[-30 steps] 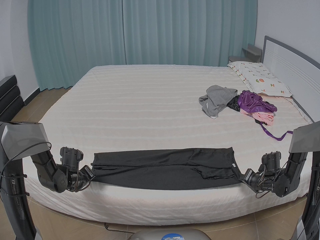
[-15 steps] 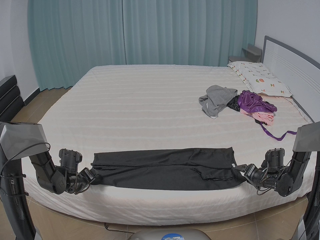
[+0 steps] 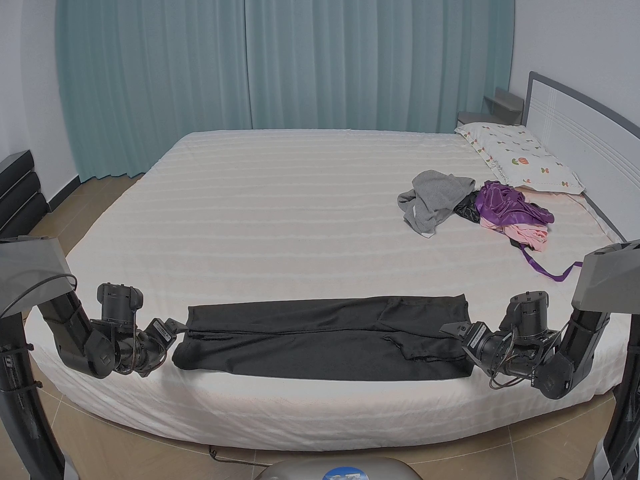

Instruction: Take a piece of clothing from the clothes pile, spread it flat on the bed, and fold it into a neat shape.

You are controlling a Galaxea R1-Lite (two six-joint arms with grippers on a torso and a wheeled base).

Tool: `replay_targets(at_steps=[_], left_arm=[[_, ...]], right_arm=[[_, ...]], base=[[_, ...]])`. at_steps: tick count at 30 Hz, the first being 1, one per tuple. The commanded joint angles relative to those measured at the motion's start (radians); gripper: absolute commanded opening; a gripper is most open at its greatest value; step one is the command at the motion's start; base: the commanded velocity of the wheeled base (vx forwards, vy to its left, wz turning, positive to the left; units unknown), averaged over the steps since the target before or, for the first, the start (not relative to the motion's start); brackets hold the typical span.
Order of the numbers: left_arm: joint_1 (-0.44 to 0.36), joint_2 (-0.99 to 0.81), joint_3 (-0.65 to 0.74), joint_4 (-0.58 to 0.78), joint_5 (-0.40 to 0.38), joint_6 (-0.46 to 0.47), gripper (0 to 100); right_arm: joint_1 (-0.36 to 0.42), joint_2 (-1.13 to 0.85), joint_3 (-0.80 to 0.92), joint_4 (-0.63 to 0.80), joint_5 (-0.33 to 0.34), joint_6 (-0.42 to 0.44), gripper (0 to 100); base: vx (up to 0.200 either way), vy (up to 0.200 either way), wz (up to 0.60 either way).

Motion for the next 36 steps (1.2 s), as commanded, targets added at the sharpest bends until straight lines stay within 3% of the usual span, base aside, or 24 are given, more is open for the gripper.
replay_targets(at_steps=[1,5,13,23,30,36], left_arm=[[0.003,-0.009,-0.002,-0.001,-0.001,-0.002,100],[0.003,-0.009,-0.002,-0.001,-0.001,-0.002,100],[0.003,-0.009,0.0,-0.001,-0.001,-0.002,100],[0.001,-0.007,0.001,-0.002,-0.001,-0.003,100],[0.0,-0.004,0.003,-0.002,-0.001,-0.002,100],[0.001,0.017,0.001,-0.007,0.0,0.0,100]], right_arm=[[-0.003,-0.078,0.002,0.013,-0.004,-0.002,100],[-0.041,-0.182,0.006,0.042,0.001,-0.005,100],[0.043,-0.271,0.016,0.116,-0.025,-0.003,100],[0.078,0.067,-0.118,0.093,-0.01,0.041,100],[0.095,0.11,-0.219,0.195,-0.025,0.072,100],[0.106,0.11,-0.218,0.203,-0.034,0.074,100]], base=[[0.0,0.0,0.0],[0.0,0.0,0.0],[0.0,0.0,0.0],[0.0,0.0,0.0],[0.0,0.0,0.0],[0.0,0.0,0.0]])
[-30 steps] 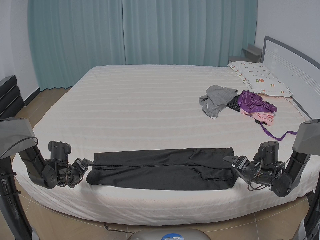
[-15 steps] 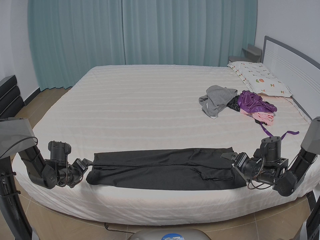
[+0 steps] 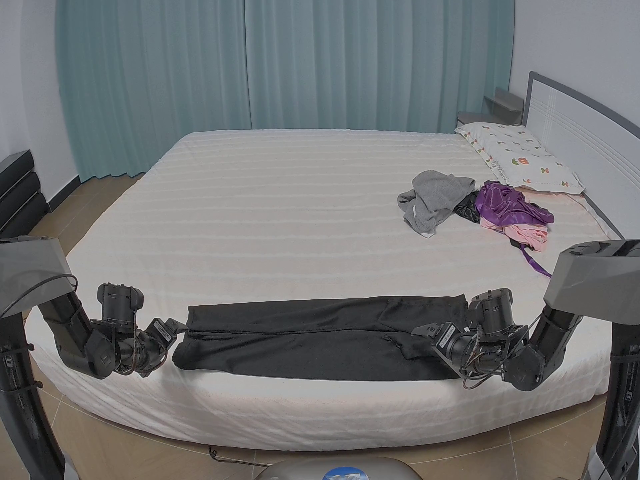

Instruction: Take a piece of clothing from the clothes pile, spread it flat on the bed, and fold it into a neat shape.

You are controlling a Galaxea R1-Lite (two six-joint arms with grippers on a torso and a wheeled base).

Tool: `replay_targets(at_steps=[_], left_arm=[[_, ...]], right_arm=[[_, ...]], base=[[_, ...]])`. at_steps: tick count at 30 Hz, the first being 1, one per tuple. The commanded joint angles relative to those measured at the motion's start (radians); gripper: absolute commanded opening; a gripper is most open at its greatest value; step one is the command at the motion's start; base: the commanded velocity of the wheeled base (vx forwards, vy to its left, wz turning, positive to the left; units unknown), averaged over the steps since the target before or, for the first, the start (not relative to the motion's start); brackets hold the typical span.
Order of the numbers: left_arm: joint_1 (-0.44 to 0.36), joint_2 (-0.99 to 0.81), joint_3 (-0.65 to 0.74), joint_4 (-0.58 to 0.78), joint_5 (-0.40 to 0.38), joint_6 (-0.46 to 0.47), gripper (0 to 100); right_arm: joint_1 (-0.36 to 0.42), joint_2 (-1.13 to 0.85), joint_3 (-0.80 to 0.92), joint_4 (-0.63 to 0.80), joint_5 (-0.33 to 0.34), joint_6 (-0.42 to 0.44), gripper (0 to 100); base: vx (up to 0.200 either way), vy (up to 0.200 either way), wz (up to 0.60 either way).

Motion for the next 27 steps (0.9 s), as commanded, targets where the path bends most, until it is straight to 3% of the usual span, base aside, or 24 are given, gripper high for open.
replay_targets(at_steps=[1,10,27], left_arm=[[0.0,0.017,0.0,-0.002,0.0,0.0,100],[0.0,0.018,0.001,-0.002,0.002,0.002,100],[0.0,0.012,0.003,-0.004,0.005,0.002,100]], right_arm=[[0.006,0.028,-0.005,0.0,-0.013,0.002,100],[0.017,0.062,-0.068,0.063,-0.079,-0.004,100],[0.017,0.103,-0.134,0.079,-0.116,-0.007,100]], base=[[0.0,0.0,0.0],[0.0,0.0,0.0],[0.0,0.0,0.0]])
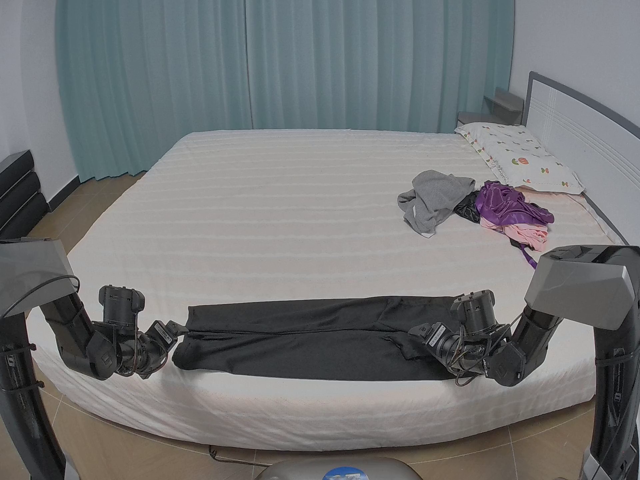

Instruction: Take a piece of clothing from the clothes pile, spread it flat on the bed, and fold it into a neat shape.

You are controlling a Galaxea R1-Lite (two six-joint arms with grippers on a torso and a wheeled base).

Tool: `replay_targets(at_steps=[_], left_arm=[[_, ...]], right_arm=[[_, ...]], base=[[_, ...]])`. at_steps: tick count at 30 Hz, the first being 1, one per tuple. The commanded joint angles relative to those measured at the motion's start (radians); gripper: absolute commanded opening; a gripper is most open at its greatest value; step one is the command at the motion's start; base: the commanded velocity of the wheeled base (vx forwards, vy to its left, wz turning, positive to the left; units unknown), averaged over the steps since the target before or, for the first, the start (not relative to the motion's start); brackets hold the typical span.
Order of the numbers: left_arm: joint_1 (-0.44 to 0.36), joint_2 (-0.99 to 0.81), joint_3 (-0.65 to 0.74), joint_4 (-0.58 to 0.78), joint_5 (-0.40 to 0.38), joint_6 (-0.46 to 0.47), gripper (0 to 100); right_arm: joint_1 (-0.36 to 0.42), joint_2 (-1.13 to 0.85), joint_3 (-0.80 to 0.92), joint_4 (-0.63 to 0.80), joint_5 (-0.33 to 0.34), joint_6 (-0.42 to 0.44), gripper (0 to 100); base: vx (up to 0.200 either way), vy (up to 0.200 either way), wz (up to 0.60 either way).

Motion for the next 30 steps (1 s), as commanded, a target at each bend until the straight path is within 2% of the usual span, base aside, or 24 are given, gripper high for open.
replay_targets(at_steps=[1,2,15,30], left_arm=[[0.0,0.0,0.003,-0.001,-0.001,-0.002,100],[-0.002,0.0,0.004,-0.002,-0.001,0.0,100],[0.0,0.001,0.004,-0.001,-0.001,0.0,100],[-0.002,0.001,0.006,-0.001,-0.001,-0.002,100]], right_arm=[[0.0,0.01,-0.007,0.0,-0.01,-0.005,100],[0.0,0.01,-0.007,0.0,-0.01,-0.005,0],[0.003,-0.019,0.015,-0.001,-0.01,0.0,0],[0.036,-0.129,0.153,-0.001,0.0,0.002,0]], base=[[0.0,0.0,0.0],[0.0,0.0,0.0],[0.0,0.0,0.0],[0.0,0.0,0.0]])
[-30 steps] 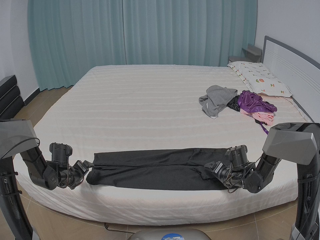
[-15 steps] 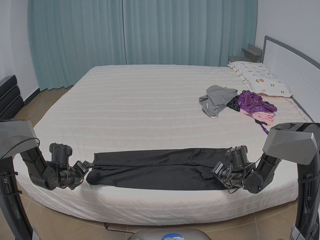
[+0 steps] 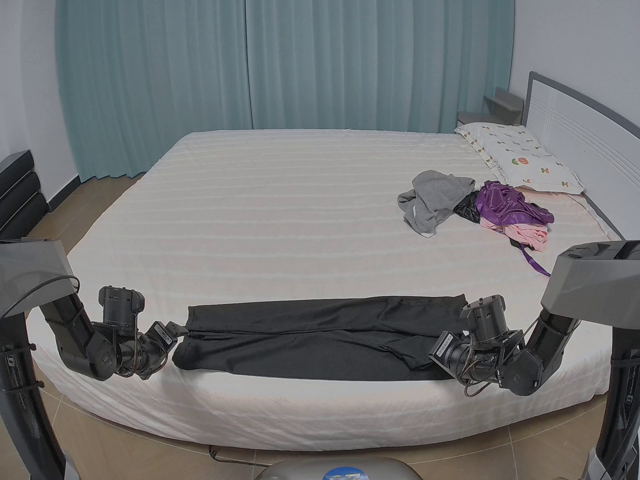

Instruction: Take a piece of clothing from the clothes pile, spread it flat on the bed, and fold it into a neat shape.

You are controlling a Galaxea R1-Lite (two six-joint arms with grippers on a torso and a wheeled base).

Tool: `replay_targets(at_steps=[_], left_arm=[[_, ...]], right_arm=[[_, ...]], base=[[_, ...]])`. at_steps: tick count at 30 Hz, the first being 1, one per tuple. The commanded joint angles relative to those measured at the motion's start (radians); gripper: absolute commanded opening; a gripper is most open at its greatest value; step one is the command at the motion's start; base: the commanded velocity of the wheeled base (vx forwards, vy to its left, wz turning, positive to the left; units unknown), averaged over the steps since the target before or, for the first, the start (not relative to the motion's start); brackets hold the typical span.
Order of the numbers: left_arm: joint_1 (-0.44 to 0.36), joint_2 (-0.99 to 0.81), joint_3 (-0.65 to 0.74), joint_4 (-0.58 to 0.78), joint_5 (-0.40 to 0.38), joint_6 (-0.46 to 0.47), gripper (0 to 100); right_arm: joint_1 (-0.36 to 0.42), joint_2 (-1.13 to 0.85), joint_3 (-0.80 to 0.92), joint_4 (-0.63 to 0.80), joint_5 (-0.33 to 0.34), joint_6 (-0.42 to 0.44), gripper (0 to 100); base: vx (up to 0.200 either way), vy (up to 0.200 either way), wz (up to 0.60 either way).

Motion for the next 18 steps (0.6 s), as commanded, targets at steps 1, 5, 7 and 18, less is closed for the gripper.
replay_targets(at_steps=[1,5,7,18], left_arm=[[-0.002,0.0,0.001,0.0,0.0,-0.001,100],[-0.002,0.001,0.0,0.0,0.0,-0.001,100],[0.0,0.001,0.0,0.0,0.002,-0.001,100],[0.0,0.003,-0.002,0.0,0.005,0.0,100]], right_arm=[[0.013,-0.024,0.019,0.002,0.0,-0.001,0],[0.014,-0.027,0.025,0.002,-0.003,-0.005,100],[0.01,-0.033,0.031,-0.006,-0.005,-0.005,100],[-0.128,-0.047,0.036,-0.007,0.023,-0.118,100]], base=[[0.0,0.0,0.0],[0.0,0.0,0.0],[0.0,0.0,0.0],[0.0,0.0,0.0]])
